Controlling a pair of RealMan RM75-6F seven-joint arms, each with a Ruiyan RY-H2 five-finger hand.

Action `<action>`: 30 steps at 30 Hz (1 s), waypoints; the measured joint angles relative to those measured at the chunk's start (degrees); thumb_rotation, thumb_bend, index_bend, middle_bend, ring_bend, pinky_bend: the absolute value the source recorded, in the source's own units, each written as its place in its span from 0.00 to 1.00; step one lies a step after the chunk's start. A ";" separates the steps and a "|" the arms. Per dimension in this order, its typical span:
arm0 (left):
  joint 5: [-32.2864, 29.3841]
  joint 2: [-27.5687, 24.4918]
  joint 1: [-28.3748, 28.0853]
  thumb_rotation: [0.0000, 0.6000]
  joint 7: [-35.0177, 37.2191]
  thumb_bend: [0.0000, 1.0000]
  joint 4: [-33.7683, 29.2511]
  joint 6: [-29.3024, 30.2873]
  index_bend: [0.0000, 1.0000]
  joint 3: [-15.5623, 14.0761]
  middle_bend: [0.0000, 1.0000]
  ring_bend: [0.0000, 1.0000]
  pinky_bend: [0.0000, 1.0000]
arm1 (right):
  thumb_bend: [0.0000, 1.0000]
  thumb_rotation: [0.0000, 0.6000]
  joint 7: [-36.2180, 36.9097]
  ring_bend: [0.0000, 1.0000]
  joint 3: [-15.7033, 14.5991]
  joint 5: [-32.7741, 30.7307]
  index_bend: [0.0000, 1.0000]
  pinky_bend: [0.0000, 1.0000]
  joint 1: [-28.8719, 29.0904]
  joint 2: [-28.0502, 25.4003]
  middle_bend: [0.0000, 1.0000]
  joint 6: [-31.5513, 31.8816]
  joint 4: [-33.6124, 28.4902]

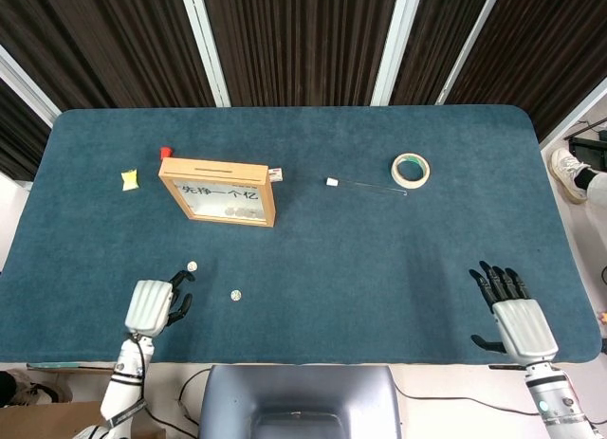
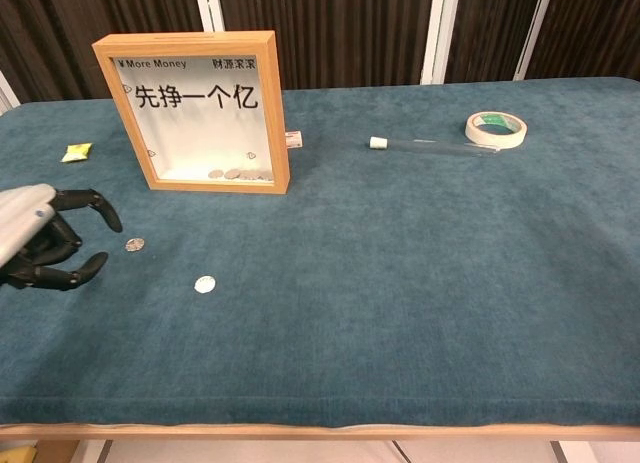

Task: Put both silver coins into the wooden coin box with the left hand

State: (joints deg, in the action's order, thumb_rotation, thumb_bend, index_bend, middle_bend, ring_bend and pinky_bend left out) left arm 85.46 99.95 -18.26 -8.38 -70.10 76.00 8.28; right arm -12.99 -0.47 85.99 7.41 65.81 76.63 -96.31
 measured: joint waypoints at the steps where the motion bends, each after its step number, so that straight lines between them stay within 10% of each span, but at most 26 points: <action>1: -0.65 1.01 -0.52 1.00 -0.47 0.41 1.27 -0.46 0.43 0.43 1.00 1.00 1.00 | 0.18 1.00 -0.04 0.00 -0.02 -0.01 0.00 0.00 0.07 0.01 0.00 -0.17 0.03; 30: -8.98 10.18 -7.49 1.00 -1.73 0.39 18.55 -7.20 0.41 3.76 1.00 1.00 1.00 | 0.18 1.00 0.05 0.00 0.07 -0.79 0.00 0.00 0.28 -0.42 0.00 -0.50 -0.20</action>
State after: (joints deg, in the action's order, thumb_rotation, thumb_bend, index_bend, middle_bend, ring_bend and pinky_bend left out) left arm 76.48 110.13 -25.74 -10.11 -51.56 68.80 12.04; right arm -12.94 -0.40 85.20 7.69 65.40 76.13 -96.51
